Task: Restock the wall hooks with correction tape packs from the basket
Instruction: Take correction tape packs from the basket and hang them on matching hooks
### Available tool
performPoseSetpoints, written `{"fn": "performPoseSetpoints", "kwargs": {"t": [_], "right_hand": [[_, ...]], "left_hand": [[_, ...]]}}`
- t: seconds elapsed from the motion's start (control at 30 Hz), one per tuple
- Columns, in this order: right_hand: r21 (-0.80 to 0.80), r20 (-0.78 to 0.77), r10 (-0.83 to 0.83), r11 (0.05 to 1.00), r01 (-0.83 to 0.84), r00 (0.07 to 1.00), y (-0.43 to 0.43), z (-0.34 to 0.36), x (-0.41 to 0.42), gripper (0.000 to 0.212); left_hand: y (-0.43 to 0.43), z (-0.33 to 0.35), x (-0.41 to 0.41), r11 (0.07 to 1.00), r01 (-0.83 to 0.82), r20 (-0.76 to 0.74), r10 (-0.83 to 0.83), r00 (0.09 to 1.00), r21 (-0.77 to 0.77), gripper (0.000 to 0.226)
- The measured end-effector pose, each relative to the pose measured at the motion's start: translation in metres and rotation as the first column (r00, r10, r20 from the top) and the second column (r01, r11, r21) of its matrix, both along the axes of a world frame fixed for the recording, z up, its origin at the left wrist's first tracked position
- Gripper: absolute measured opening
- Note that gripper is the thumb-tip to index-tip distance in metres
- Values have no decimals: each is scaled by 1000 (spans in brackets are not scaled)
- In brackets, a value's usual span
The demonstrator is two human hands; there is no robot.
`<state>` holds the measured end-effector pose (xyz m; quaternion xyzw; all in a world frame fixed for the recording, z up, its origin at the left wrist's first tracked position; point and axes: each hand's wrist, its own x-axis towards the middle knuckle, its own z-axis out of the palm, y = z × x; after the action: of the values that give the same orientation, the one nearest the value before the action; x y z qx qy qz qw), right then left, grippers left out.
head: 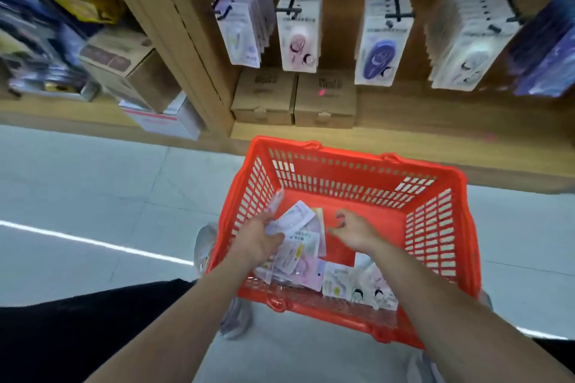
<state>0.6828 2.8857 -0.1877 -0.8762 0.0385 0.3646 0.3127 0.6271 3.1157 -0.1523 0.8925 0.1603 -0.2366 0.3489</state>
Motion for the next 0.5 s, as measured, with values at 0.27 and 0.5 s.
{"fn": "performPoseSetpoints", "kwargs": {"t": [0.27, 0.5], "right_hand": [[191, -20, -223, 956, 223, 975, 44, -92, 18, 48], [259, -104, -337, 899, 353, 936, 59, -101, 31, 35]], "left_hand": [[-7, -49, 26, 996, -55, -10, 56, 998, 77, 64], [-7, -70, 36, 998, -45, -66, 48, 997, 50, 48]]}}
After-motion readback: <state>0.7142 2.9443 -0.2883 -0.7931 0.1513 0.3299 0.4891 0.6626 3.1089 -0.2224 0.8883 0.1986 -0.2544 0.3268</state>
